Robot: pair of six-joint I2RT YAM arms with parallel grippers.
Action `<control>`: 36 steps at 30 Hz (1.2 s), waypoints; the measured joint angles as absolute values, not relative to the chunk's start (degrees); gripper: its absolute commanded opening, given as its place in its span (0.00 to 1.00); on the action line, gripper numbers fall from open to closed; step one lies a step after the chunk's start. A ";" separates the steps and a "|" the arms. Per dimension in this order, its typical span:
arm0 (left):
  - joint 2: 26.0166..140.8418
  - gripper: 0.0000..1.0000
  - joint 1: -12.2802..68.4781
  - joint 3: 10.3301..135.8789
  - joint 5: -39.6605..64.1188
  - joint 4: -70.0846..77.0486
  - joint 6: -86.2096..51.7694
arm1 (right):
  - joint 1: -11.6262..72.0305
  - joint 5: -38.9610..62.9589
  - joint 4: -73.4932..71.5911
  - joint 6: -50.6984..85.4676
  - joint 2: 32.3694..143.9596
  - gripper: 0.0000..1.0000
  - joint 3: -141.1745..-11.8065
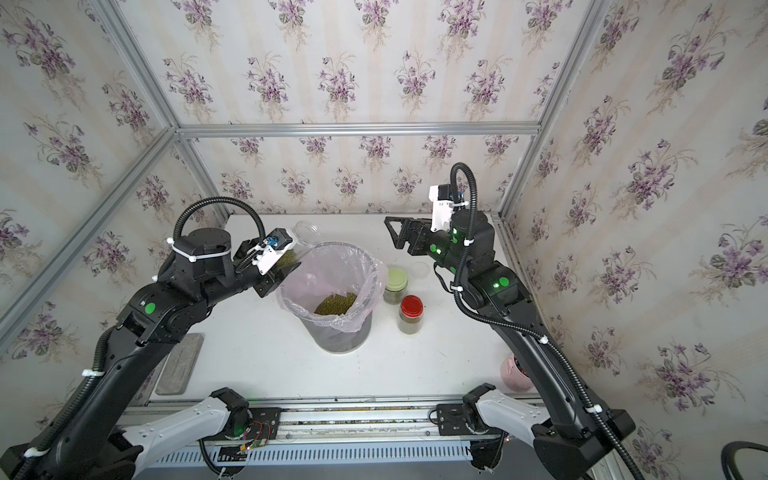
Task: Empty moldy mung beans from jars
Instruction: Pour the moldy mung beans from the jar into the trash bin.
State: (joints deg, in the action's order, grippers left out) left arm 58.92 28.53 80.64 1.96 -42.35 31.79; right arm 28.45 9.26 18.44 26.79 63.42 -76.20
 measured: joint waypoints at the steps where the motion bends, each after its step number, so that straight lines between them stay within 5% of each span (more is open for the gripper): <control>1: 58.89 0.25 28.64 80.66 0.82 -42.37 32.99 | 28.45 9.26 18.65 26.79 63.09 0.92 -75.79; 36: 59.40 0.21 33.78 79.92 -19.53 -47.27 73.21 | 28.45 8.86 18.68 27.53 60.38 0.91 -69.84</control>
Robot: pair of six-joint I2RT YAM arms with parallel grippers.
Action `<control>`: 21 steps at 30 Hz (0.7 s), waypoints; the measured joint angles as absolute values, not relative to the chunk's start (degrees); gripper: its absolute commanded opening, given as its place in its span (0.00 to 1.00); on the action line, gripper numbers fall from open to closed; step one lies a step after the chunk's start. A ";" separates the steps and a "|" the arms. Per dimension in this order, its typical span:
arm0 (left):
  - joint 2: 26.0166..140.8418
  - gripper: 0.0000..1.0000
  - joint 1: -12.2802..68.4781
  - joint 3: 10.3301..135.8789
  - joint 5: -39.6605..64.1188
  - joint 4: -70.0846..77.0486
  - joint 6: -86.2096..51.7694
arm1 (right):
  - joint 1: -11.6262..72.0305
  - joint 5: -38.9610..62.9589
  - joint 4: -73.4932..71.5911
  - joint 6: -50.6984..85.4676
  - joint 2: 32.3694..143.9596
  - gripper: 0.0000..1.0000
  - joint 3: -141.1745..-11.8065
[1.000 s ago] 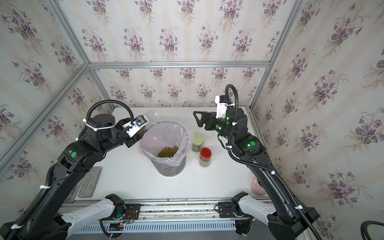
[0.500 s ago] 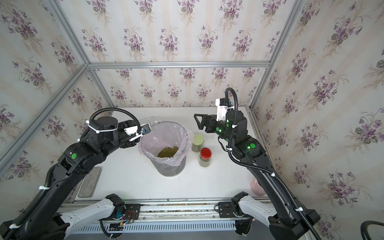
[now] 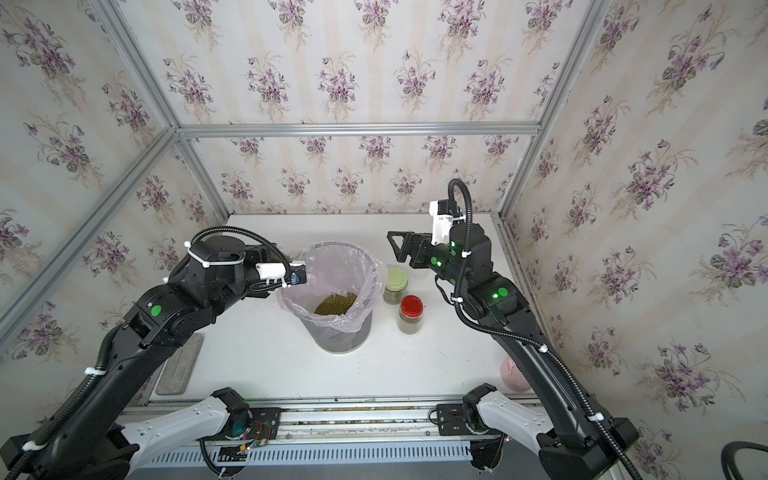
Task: Empty moldy mung beans from jars
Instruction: Pour the moldy mung beans from the jar into the trash bin.
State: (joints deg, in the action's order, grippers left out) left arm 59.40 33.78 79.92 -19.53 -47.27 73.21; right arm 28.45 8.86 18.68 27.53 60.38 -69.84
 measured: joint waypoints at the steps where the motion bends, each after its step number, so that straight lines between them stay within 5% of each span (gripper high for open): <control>1: 59.64 0.21 33.78 79.92 -19.70 -47.31 74.26 | 28.45 8.88 18.61 27.55 60.38 0.91 -69.78; 21: 63.53 0.15 38.72 80.29 -28.16 -47.31 88.73 | 28.45 9.91 17.30 28.23 60.36 0.91 -68.34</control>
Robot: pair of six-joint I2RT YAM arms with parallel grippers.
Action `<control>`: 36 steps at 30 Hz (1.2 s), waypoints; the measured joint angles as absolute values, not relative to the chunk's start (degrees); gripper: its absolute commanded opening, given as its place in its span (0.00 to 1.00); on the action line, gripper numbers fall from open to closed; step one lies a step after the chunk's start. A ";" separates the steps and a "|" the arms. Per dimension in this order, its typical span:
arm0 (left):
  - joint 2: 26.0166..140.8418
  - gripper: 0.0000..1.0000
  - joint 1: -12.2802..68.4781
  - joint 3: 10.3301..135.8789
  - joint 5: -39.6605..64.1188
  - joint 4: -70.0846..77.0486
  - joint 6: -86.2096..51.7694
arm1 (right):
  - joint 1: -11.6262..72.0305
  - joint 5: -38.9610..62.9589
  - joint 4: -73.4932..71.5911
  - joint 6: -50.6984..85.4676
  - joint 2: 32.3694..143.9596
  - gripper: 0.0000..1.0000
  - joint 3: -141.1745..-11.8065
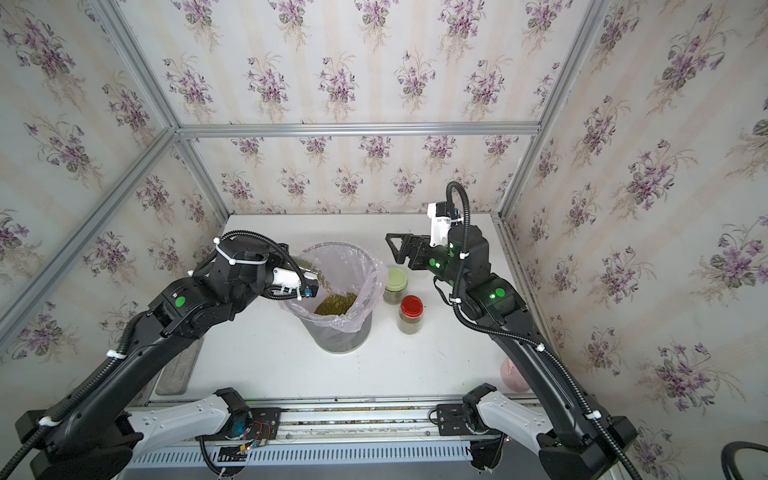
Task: Empty moldy mung beans from jars
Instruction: Pour the moldy mung beans from the jar into the trash bin.
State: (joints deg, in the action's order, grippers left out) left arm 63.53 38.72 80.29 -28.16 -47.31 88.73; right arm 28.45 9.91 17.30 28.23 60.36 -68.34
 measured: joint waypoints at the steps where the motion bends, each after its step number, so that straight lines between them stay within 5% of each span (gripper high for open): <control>1: 63.53 0.15 38.79 80.29 -28.40 -47.31 88.99 | 28.45 9.91 17.17 28.34 60.34 0.91 -68.34; 36: 62.94 0.12 37.23 82.00 -26.85 -46.44 91.11 | 28.45 10.98 16.49 28.49 60.38 0.91 -67.53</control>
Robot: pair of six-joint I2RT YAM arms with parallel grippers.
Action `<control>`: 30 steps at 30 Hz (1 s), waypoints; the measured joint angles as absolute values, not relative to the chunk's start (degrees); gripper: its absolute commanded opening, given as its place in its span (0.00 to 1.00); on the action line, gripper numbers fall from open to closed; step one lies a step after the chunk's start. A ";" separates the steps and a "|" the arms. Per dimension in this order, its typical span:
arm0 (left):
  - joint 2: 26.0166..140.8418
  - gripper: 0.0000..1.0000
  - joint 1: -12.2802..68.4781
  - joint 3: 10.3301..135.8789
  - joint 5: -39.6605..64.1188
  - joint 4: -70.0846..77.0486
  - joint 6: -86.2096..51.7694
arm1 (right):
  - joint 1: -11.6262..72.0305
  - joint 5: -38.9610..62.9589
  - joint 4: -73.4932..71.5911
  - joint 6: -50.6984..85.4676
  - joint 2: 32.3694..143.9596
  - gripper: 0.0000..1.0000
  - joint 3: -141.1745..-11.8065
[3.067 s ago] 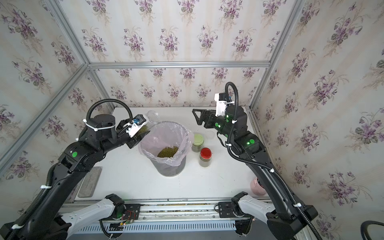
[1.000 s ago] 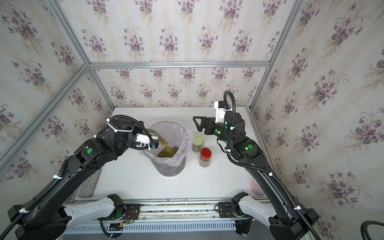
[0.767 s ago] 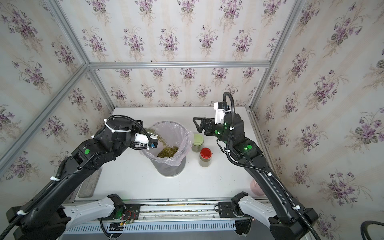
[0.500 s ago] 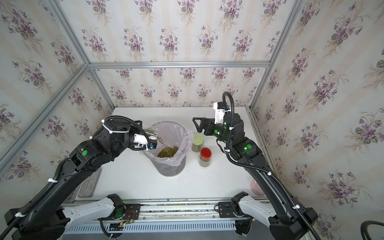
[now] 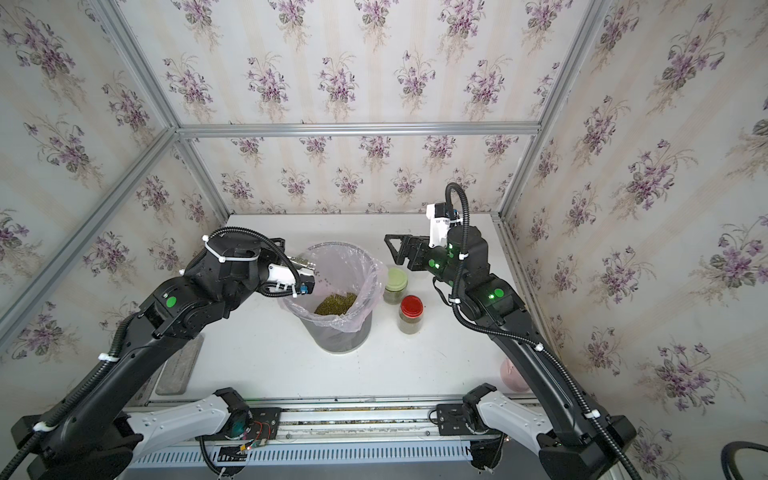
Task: Empty moldy mung beans from jars
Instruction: Pour the moldy mung beans from the jar into the trash bin.
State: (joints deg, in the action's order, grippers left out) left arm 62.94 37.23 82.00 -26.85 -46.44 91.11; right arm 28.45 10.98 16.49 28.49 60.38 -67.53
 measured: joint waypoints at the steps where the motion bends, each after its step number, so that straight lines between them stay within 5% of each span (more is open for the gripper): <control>1: 62.94 0.12 37.15 82.00 -26.83 -46.33 91.13 | 28.45 11.07 16.51 28.47 60.42 0.92 -67.53; 30: 65.98 0.10 38.68 84.09 -31.55 -45.56 96.47 | 28.45 10.96 15.22 28.49 60.05 0.92 -66.02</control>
